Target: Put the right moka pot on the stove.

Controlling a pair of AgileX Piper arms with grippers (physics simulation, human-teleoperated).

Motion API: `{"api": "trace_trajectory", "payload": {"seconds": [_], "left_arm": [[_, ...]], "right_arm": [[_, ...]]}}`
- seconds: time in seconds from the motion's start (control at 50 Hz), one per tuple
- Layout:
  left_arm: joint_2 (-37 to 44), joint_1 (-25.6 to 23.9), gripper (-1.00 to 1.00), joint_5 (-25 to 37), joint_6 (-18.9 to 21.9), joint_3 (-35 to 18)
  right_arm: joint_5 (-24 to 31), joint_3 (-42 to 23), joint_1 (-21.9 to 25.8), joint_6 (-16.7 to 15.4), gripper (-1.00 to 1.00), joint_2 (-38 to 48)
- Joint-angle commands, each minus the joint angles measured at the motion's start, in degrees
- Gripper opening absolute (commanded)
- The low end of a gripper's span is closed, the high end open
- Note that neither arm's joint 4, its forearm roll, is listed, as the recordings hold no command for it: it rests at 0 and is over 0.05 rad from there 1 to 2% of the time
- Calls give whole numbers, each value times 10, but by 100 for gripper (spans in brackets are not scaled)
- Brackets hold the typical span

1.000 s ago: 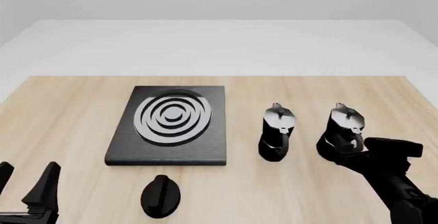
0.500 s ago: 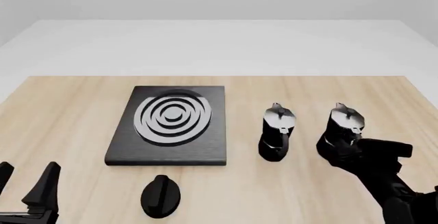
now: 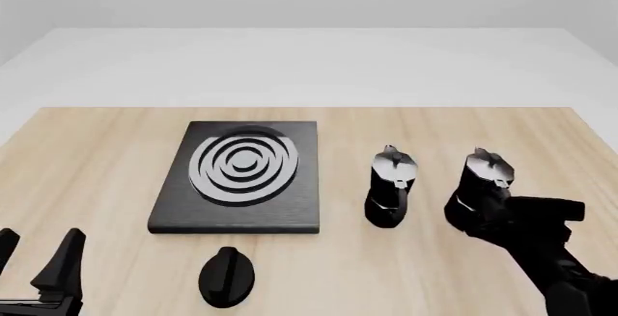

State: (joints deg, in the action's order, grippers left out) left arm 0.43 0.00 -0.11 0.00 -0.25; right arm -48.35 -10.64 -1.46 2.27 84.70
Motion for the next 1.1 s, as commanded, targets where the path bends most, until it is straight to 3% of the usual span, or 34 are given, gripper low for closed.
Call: {"api": "trace_trajectory", "payload": {"seconds": [0.02, 0.18, 0.52, 1.1], "left_arm": [[0, 0, 100, 0, 0, 0], [0, 0, 100, 0, 0, 0], [0, 0, 100, 0, 0, 0], [0, 0, 100, 0, 0, 0]], "right_arm": [[85, -13, 12, -14, -100, -111], [176, -37, 25, -19, -100, -206], [284, -76, 38, -28, -100, -306], [430, -226, 120, -66, -100, -362]]}}
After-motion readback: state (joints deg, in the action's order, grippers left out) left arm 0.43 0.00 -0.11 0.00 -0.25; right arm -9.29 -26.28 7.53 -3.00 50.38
